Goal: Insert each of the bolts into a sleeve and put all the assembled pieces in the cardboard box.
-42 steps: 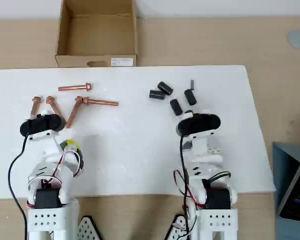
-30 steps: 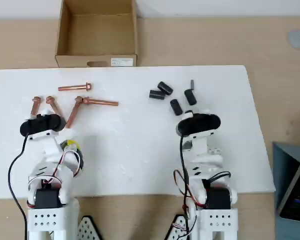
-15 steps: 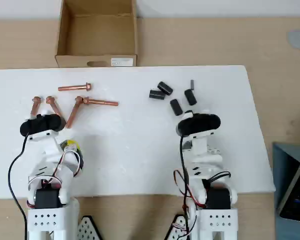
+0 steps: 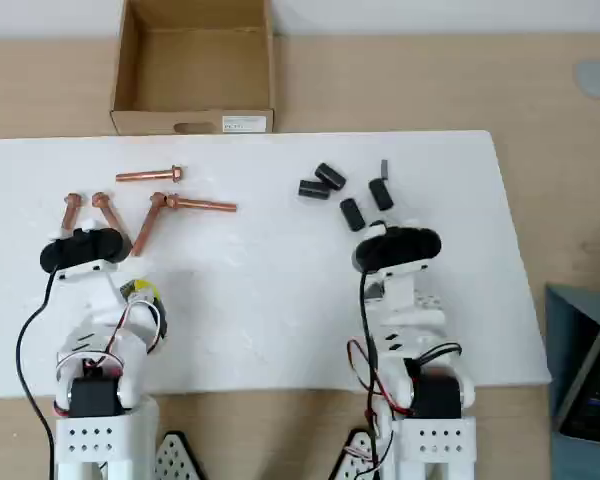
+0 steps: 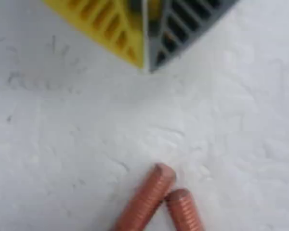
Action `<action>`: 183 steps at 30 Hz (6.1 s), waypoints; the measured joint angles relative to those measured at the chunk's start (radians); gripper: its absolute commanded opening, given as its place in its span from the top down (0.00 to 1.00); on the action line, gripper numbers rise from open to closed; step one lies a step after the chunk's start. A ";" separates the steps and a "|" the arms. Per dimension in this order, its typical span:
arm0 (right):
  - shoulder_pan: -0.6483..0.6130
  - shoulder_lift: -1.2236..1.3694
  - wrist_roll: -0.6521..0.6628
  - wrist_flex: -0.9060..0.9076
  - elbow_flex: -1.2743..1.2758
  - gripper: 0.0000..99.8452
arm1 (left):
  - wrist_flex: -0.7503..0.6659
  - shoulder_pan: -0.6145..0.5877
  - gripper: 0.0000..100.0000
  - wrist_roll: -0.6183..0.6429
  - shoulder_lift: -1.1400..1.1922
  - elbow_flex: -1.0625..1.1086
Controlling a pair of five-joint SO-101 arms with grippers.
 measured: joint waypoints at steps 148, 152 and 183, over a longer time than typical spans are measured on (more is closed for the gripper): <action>0.040 2.397 0.362 0.715 -2.595 0.99 | 0.534 -0.181 0.99 -0.321 1.533 -1.369; 0.051 2.242 0.362 0.715 -2.443 0.99 | 0.615 -0.181 0.99 -0.321 1.533 -1.465; 0.100 1.270 0.362 0.715 -1.470 0.99 | 0.428 -0.342 0.92 -0.652 1.860 -1.583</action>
